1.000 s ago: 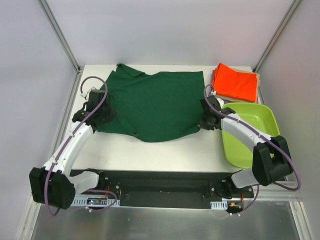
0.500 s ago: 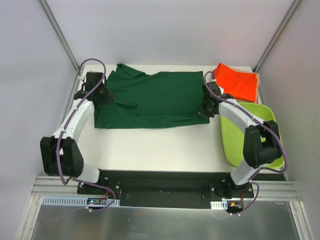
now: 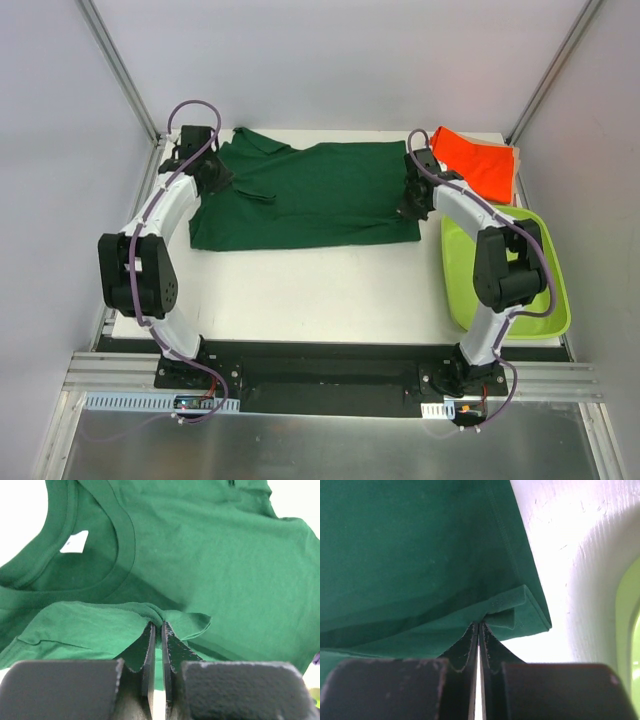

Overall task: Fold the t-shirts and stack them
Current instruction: Fold the flattened tshirt in 1/3 of the way

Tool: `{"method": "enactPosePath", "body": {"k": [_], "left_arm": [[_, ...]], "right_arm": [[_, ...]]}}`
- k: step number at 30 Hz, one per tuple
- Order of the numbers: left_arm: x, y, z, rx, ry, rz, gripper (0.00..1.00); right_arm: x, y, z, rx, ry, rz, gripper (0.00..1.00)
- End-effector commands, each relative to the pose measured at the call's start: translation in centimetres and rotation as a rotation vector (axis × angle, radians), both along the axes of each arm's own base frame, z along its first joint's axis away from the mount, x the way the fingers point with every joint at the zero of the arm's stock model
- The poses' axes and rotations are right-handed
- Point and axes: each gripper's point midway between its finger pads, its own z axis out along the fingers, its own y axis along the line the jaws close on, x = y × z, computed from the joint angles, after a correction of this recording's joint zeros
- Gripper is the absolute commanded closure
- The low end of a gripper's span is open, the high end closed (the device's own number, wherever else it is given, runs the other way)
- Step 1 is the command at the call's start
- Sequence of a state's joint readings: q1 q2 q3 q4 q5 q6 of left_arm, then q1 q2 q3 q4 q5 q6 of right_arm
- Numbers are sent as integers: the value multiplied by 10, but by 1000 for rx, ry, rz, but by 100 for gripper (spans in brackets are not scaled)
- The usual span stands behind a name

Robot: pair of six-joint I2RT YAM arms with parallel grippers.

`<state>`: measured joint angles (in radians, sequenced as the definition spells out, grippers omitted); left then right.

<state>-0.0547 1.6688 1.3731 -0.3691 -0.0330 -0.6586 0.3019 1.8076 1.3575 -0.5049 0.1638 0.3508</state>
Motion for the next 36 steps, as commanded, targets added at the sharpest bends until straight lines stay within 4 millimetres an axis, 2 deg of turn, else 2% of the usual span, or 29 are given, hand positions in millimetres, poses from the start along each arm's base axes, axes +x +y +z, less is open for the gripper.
{"method": "enactPosePath", "body": {"k": [1, 5, 7, 10, 11, 14, 15, 17, 18, 20, 22, 25, 28, 31, 34, 36], "left_arm": [[30, 18, 18, 54, -74, 40, 100], [49, 17, 7, 46, -59, 34, 100], [61, 18, 2, 59, -55, 34, 100], [78, 23, -8, 67, -44, 38, 100], [82, 25, -9, 65, -45, 42, 89], [89, 27, 7, 54, -73, 30, 9], [89, 39, 13, 55, -83, 45, 1], [83, 41, 28, 66, -109, 41, 1], [78, 40, 32, 63, -112, 33, 1], [62, 33, 32, 36, -102, 4, 1], [41, 19, 23, -27, -72, -40, 1], [17, 1, -10, -103, 15, -97, 1], [9, -6, -49, -145, 99, -127, 1], [11, -9, -80, -184, 169, -148, 1], [2, -6, -102, -212, 229, -129, 1], [-11, -1, -112, -201, 261, -110, 1]], "right_arm": [[12, -6, 4, -6, 7, -20, 96], [21, -7, -1, 4, 14, -42, 95], [27, -7, -2, 9, 11, -51, 91], [41, -14, 3, -18, -14, -75, 78], [45, -17, 7, -32, -24, -85, 72], [53, -25, 27, -70, -47, -61, 46], [52, -23, 34, -78, -55, -14, 38], [47, -13, 43, -66, -67, 95, 19], [43, -7, 46, -63, -69, 151, 13], [32, 8, 44, -39, -68, 245, 5], [20, 30, 36, 5, -68, 334, 2], [8, 61, 20, 84, -45, 448, 0], [9, 77, 2, 101, -6, 512, 1], [10, 79, -16, 96, 48, 509, 0], [6, 73, -30, 66, 77, 496, 0], [-5, 69, -41, 60, 121, 488, 0]]}}
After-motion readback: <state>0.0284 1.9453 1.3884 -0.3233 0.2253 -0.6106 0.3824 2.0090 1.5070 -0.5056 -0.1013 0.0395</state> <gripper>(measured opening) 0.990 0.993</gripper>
